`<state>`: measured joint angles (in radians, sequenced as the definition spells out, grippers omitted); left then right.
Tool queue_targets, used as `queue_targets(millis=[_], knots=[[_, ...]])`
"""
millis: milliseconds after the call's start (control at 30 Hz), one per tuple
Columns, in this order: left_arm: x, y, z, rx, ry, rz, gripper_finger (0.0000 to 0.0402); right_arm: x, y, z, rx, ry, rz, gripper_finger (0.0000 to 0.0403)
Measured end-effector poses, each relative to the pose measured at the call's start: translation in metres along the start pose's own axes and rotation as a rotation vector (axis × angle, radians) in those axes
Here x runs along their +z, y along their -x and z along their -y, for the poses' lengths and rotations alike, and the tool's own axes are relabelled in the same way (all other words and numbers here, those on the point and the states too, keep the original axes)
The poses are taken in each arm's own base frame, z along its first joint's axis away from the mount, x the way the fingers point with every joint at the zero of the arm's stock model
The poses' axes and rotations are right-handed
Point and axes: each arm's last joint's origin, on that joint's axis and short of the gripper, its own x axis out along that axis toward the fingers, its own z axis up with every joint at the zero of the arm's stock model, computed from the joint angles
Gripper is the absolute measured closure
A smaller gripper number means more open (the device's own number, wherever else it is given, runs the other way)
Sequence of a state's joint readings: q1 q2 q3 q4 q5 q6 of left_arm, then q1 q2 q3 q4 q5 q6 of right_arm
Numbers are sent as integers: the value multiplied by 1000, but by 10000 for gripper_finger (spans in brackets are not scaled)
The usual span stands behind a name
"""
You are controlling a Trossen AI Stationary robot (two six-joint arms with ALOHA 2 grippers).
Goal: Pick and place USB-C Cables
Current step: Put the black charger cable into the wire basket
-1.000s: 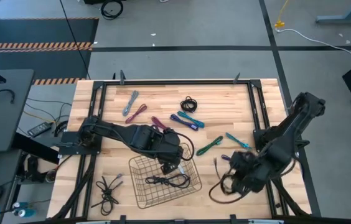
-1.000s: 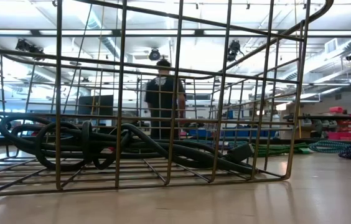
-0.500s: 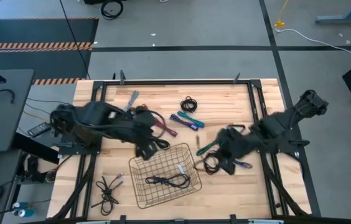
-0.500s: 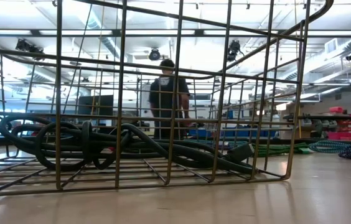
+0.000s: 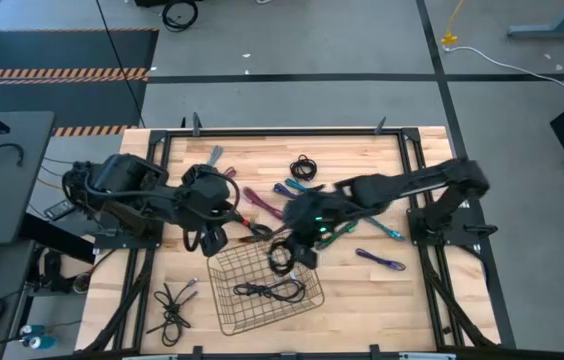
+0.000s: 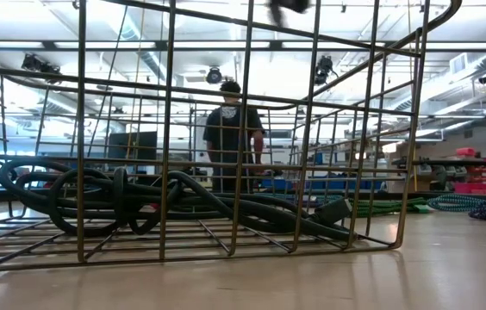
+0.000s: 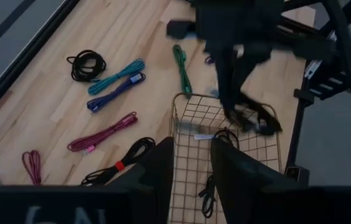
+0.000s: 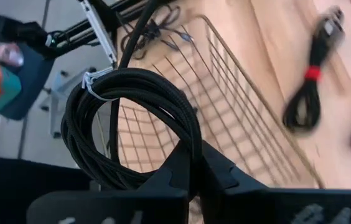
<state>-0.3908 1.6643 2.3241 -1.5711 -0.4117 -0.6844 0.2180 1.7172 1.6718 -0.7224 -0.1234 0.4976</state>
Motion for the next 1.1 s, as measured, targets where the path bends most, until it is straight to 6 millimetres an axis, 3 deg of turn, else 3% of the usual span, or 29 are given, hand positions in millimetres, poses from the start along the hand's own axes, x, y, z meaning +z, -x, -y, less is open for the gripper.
queue_targets(millis=[200, 567, 867, 1100], knots=[[0, -1, 1, -7, -25, -7, 289, 20, -33, -16, 9, 99, -91, 391], [1, 17, -14, -7, -43, 45, 290, -11, -94, -20, -54, 119, -302, 391], [0, 55, -47, 95, -32, 215, 290, -17, -119, -8, -81, 136, -348, 391], [-7, 90, -74, 140, 26, 350, 290, -18, -127, 2, -105, 135, -379, 391]])
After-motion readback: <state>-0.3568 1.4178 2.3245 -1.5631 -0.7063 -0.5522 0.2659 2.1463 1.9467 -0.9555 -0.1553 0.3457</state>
